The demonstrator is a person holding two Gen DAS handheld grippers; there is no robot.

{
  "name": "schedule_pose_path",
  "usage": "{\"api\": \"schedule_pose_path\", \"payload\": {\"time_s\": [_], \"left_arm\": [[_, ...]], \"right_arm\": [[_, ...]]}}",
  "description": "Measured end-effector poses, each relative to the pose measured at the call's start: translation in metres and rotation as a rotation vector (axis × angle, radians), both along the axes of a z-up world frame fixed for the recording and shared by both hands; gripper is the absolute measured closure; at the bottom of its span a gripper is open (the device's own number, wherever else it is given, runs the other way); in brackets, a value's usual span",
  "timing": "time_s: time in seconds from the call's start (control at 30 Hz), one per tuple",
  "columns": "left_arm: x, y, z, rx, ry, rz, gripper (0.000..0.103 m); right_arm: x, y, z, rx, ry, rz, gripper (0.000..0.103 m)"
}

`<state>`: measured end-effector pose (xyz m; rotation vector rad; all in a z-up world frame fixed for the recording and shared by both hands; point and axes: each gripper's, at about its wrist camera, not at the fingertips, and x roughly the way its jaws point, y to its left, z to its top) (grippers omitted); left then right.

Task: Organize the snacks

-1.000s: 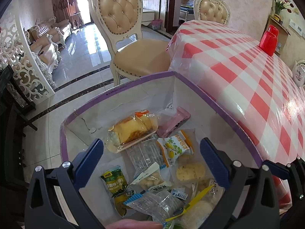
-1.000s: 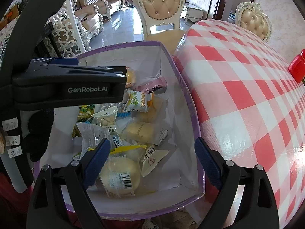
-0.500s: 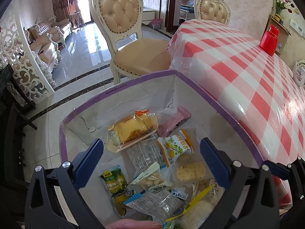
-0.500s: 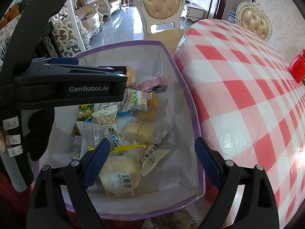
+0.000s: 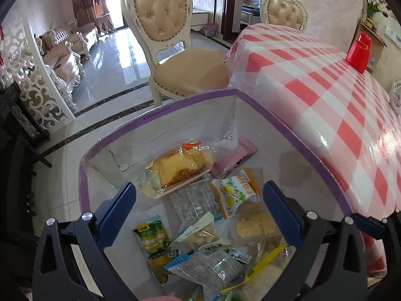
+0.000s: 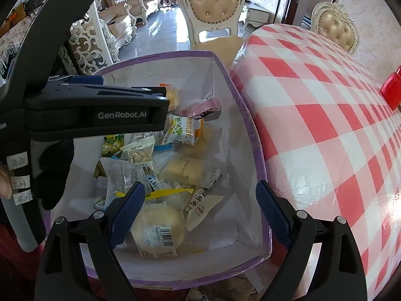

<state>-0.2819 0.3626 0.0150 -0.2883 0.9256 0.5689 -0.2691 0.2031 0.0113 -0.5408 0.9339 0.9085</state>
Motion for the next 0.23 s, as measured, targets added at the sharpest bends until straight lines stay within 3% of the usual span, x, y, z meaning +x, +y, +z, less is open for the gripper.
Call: {"api": "schedule_pose_path", "payload": {"time_s": [0.23], "left_arm": [[0.0013,-0.0002,0.0007,-0.013,-0.004,-0.011,0.002]], "right_arm": [[-0.0002,-0.0005,0.0003,0.002,0.004,0.004,0.016]]}}
